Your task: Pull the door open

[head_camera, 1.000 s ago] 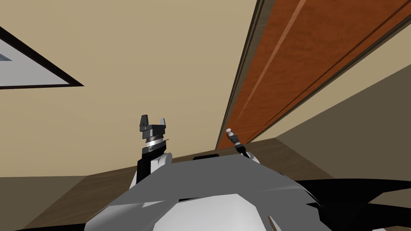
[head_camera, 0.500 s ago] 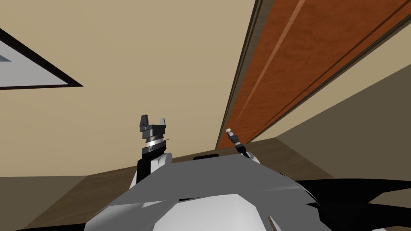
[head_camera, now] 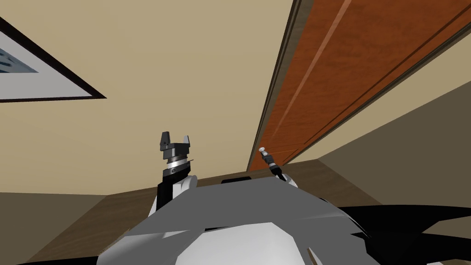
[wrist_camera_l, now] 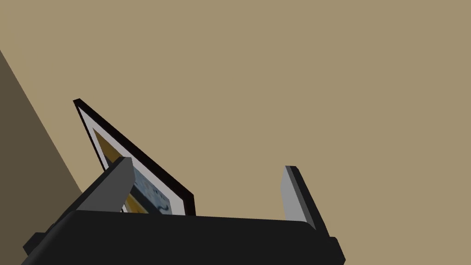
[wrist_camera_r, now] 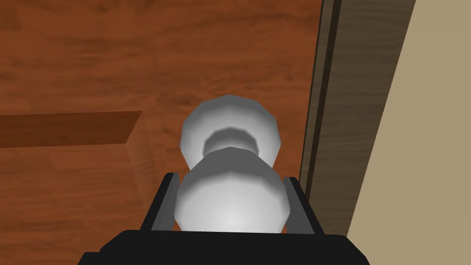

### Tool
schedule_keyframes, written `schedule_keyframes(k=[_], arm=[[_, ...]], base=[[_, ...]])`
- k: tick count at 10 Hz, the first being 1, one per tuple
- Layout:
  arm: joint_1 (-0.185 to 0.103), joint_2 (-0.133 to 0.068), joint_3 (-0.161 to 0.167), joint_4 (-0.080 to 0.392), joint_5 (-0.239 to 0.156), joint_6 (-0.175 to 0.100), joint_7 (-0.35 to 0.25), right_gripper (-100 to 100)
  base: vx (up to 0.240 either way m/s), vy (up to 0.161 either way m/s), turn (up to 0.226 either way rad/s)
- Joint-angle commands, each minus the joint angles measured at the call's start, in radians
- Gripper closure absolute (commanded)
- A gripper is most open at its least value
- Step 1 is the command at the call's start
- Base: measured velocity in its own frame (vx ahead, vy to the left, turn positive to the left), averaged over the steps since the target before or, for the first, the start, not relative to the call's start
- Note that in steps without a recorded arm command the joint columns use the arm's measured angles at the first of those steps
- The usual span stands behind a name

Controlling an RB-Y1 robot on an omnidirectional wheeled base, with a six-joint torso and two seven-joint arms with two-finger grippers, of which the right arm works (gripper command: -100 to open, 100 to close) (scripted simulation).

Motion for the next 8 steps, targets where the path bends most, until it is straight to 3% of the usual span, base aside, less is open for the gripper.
schedule_keyframes(k=[1, 8], arm=[[0.001, 0.001, 0.005, 0.001, -0.011, 0.000, -0.030, 100], [-0.001, -0.001, 0.029, -0.003, -0.069, 0.008, -0.186, 100]], base=[[-0.034, -0.021, 0.040], [-0.042, -0.020, 0.054]])
